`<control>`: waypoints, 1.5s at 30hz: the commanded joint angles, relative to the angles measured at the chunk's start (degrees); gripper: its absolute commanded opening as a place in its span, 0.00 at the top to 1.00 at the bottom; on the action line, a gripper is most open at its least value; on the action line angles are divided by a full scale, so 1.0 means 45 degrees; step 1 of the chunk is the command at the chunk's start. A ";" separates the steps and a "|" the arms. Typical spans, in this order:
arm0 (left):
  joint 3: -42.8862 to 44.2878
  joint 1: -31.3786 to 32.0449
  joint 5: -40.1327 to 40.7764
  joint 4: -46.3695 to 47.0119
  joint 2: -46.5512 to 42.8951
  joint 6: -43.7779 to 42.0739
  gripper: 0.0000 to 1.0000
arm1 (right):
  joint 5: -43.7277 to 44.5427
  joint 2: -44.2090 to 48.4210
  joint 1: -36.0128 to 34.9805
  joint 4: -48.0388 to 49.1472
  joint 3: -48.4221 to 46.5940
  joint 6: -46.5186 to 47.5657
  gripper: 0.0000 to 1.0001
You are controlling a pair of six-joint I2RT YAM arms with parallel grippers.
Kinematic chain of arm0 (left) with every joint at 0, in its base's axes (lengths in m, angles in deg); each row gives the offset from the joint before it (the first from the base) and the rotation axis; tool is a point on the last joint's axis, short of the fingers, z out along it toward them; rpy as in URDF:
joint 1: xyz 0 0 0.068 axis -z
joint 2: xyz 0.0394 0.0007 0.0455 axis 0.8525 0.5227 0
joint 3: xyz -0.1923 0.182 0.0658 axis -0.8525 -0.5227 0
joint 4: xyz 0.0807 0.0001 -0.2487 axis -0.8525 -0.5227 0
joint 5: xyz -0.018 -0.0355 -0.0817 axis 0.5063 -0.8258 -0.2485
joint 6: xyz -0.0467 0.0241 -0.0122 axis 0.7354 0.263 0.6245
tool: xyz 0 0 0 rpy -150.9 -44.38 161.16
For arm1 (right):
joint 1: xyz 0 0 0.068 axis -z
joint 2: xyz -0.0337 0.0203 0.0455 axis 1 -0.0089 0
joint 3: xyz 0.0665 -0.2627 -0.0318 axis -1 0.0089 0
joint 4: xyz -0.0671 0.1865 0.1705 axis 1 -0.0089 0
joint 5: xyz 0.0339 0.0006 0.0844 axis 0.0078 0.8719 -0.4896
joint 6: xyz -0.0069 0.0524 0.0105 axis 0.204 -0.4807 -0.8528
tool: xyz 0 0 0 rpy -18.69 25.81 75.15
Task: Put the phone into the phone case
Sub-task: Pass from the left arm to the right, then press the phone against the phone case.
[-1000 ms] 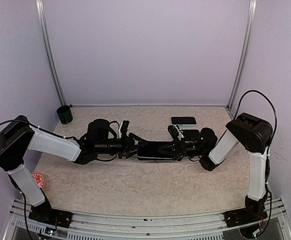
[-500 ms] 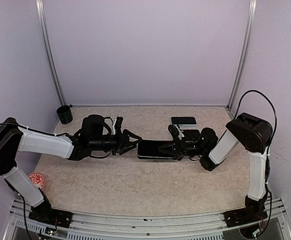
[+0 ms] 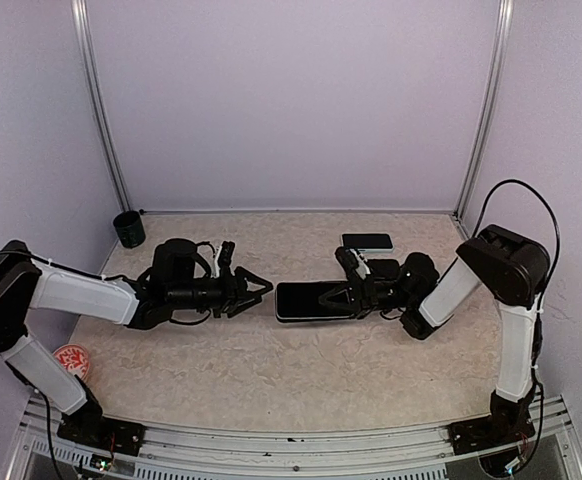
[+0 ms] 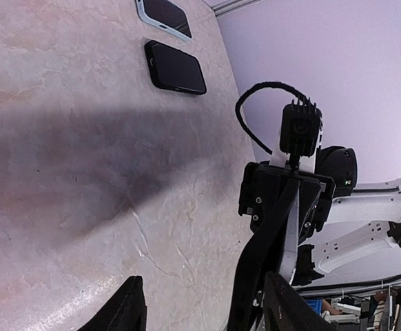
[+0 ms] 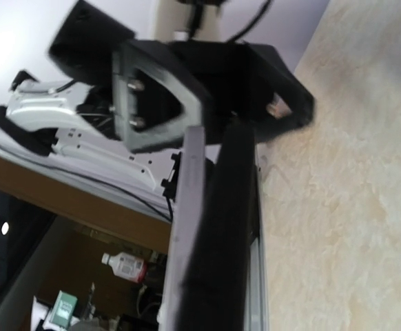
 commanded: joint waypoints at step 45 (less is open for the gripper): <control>-0.0146 0.1394 -0.3210 0.5468 0.0985 0.0710 0.81 | -0.1687 0.1866 0.0076 0.0114 -0.0133 0.1710 0.83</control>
